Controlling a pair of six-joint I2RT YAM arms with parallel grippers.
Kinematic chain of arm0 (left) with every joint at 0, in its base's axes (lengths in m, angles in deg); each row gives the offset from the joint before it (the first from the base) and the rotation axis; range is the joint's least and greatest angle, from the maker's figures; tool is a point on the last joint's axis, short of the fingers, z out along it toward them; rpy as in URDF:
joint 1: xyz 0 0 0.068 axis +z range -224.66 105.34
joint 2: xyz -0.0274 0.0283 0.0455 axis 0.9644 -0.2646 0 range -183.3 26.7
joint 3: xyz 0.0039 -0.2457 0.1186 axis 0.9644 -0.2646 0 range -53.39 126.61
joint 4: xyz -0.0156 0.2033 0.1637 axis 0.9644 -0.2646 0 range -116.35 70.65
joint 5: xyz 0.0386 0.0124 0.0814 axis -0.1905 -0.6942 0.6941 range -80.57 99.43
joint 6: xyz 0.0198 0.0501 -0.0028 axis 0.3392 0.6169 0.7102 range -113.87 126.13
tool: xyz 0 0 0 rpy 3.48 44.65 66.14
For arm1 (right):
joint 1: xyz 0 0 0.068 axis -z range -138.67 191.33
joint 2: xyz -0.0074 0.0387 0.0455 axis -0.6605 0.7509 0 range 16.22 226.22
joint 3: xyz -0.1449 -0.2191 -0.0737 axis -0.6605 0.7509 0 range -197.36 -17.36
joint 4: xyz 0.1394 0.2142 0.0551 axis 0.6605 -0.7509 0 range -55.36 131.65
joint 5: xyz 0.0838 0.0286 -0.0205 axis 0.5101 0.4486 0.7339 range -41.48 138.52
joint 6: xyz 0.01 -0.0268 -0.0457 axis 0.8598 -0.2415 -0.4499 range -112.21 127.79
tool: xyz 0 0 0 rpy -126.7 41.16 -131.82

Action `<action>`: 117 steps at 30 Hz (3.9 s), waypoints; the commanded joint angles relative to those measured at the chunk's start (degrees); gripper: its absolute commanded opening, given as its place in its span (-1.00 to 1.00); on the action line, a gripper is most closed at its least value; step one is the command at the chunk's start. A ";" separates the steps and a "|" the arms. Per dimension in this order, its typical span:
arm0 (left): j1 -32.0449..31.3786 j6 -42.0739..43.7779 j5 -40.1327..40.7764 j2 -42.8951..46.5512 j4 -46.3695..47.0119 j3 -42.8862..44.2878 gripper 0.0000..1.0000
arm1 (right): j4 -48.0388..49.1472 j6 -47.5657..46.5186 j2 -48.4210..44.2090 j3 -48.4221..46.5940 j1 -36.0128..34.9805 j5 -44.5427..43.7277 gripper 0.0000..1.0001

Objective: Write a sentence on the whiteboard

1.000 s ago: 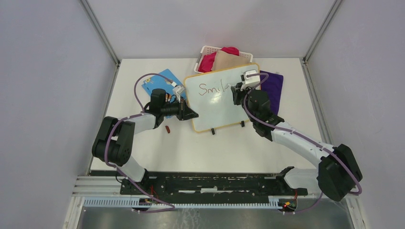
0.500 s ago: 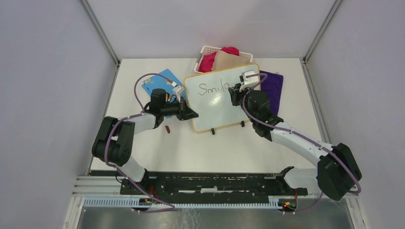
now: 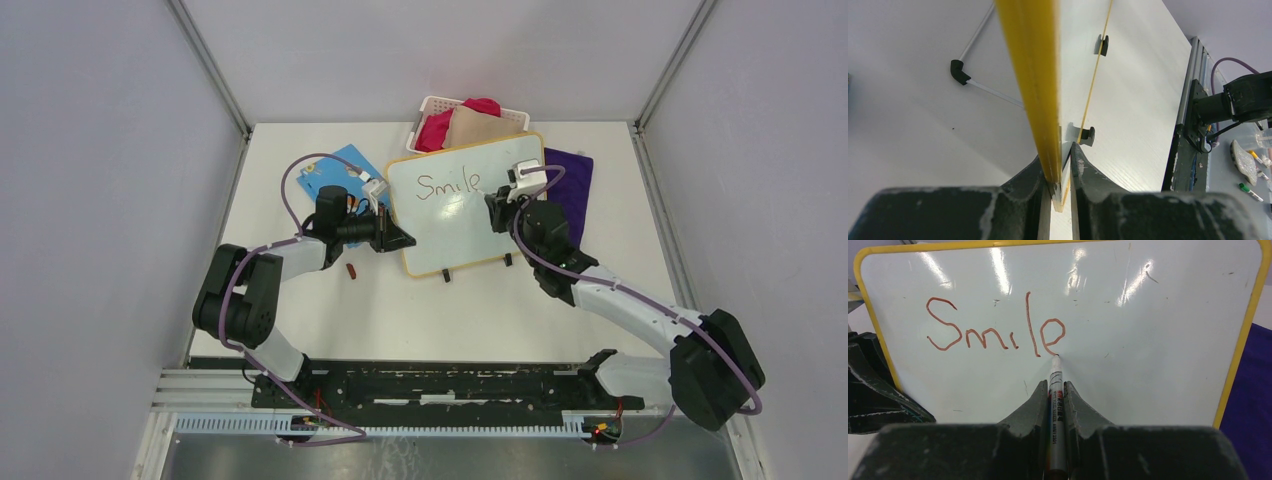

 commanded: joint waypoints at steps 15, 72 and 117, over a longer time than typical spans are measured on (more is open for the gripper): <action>-1.54 5.72 4.26 -0.12 -4.58 0.44 -0.96 | 3.14 -1.18 -6.93 1.14 0.87 -3.94 -1.00; -1.63 6.83 4.95 -0.10 -6.02 0.74 -0.97 | 2.93 -3.61 6.29 -9.71 -5.43 -4.76 -1.00; -1.80 7.20 5.95 0.09 -6.34 0.69 -0.96 | 4.39 0.92 -5.43 1.63 1.95 -5.42 -1.00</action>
